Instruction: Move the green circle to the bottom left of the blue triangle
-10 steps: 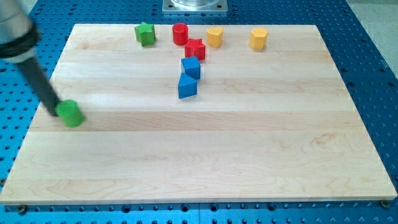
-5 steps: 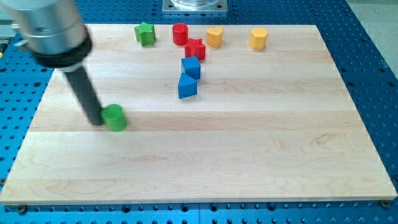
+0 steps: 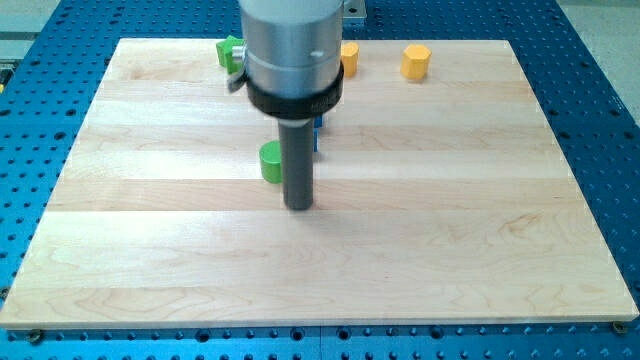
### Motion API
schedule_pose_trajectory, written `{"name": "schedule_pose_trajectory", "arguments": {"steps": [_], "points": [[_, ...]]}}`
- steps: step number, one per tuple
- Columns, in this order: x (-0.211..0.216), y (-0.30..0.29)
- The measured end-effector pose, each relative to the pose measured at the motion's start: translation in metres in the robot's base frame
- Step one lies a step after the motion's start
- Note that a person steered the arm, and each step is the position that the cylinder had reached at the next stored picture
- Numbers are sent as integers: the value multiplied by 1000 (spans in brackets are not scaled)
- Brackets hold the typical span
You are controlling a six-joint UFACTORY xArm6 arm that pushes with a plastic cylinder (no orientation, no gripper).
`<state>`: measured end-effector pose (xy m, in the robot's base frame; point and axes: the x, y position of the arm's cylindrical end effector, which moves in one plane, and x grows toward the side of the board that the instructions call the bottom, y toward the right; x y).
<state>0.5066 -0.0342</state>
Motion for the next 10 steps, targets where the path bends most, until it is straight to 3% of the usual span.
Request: {"name": "schedule_pose_trajectory", "arguments": {"steps": [1, 3, 5, 6, 7, 8, 9, 10], "points": [[-4, -49], [-79, -71], [-74, 7], [-34, -65], [22, -27], [-29, 75], [-54, 105], [-51, 80]]}}
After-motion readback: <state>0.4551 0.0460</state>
